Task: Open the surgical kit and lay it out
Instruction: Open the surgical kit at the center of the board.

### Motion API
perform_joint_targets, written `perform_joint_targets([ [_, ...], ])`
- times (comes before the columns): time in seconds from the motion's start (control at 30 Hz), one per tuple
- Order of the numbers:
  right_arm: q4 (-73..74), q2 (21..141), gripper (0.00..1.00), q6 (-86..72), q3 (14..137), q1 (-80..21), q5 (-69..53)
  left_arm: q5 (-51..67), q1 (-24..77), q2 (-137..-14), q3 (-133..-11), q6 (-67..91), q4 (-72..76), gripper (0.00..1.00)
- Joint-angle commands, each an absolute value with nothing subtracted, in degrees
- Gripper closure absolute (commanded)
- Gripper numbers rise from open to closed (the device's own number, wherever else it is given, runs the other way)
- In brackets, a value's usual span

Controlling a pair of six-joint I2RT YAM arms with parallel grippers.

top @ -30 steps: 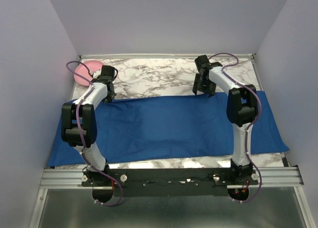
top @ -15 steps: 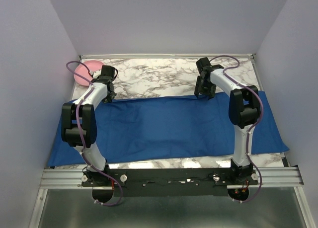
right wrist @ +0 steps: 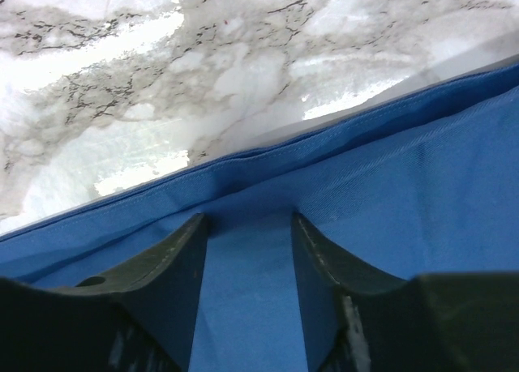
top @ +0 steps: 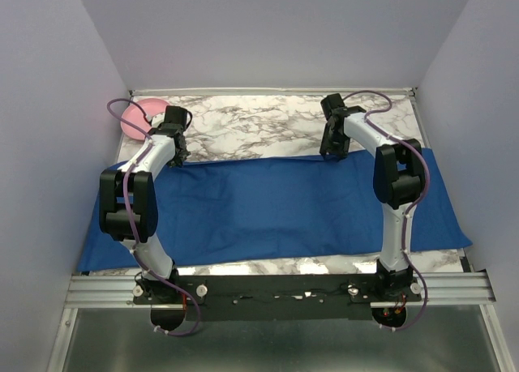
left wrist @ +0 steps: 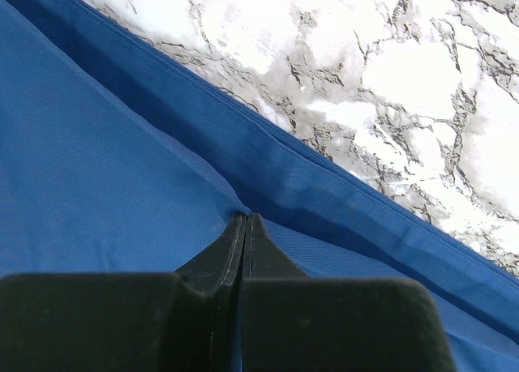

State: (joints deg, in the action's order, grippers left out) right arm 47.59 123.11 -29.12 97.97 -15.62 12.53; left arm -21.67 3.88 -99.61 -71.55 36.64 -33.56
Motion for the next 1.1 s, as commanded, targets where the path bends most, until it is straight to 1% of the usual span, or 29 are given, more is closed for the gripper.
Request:
perform_joint_targets([
  [0.0,47.28,123.66,0.59,-29.79,97.12,-14.77,14.24,-24.08,4.13,-97.73,-71.89,36.12,-33.66,0.96],
  [0.07,47.02,123.31,0.67,-29.80,96.77,-14.68,14.59,-24.08,4.22,-97.82,-71.98,36.12,-33.66,0.96],
  [0.23,46.85,123.22,0.68,-30.23,96.77,-14.68,15.56,-24.17,4.22,-97.91,-72.07,36.04,-33.58,0.96],
  [0.27,46.76,123.22,0.72,-30.50,96.77,-14.59,15.82,-24.26,4.22,-97.91,-71.98,36.04,-33.57,0.96],
  [0.43,46.67,123.49,0.72,-31.73,97.21,-14.41,15.91,-24.35,4.22,-98.00,-72.07,35.95,-33.75,0.96],
  [0.53,46.41,123.49,0.67,-33.04,97.21,-14.33,16.26,-24.35,4.22,-98.17,-72.16,35.95,-33.66,0.96],
  [0.6,46.14,123.75,0.66,-33.83,97.38,-14.41,16.26,-24.35,4.22,-98.26,-72.16,35.95,-33.75,0.96],
  [0.93,46.14,124.80,0.67,-37.79,98.70,-13.98,16.70,-24.35,4.22,-98.61,-72.07,35.86,-33.75,0.96],
  [1.07,45.88,125.07,0.69,-38.85,99.14,-13.80,17.40,-24.35,4.22,-98.61,-72.25,35.77,-33.75,0.96],
])
